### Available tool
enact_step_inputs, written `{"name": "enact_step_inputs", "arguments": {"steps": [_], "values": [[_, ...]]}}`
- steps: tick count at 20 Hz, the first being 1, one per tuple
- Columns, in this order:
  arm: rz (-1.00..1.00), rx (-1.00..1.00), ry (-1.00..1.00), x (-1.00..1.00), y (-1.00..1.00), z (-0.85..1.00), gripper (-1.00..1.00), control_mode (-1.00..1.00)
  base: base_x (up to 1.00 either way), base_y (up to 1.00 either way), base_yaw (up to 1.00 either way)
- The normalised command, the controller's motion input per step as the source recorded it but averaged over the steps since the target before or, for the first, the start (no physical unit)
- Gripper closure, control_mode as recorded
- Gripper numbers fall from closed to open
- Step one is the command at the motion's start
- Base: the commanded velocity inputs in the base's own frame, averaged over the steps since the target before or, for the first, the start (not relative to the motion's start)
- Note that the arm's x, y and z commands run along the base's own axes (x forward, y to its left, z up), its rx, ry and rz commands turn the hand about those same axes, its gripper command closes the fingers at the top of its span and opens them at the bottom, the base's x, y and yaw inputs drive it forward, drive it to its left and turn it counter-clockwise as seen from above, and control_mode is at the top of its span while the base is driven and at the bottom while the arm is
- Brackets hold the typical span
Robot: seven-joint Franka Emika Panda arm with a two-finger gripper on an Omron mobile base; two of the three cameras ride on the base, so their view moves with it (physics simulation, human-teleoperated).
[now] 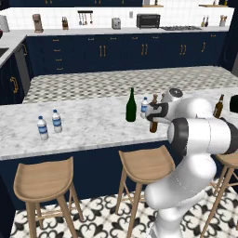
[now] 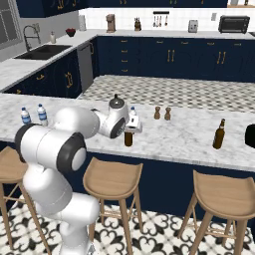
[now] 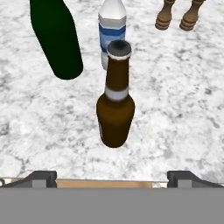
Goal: Move the plastic bottles in the middle to the plastics group, and the glass bottles in the middle to the glass group.
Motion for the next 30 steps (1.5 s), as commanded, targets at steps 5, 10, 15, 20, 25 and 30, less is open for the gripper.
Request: {"name": "enact_step_inputs", "arguments": {"steps": [5, 10, 15, 20, 25, 30], "values": [[0.03, 0.00, 0.00, 0.23, 0.00, -0.17, -1.00, -1.00, 0.00, 0.00, 0.00], [0.01, 0.00, 0.00, 0.18, 0.00, -0.10, -1.00, -1.00, 0.00, 0.00, 0.00], [0.01, 0.00, 0.00, 0.22, 0.00, -0.10, -1.00, -1.00, 0.00, 0.00, 0.00], [0.01, 0.00, 0.00, 0.14, 0.00, -0.19, -1.00, -1.00, 0.00, 0.00, 0.00], [0.01, 0.00, 0.00, 0.12, 0.00, -0.19, -1.00, -1.00, 0.00, 0.00, 0.00], [0.01, 0.00, 0.00, 0.14, 0.00, -0.08, -1.00, -1.00, 0.00, 0.00, 0.00]]}}
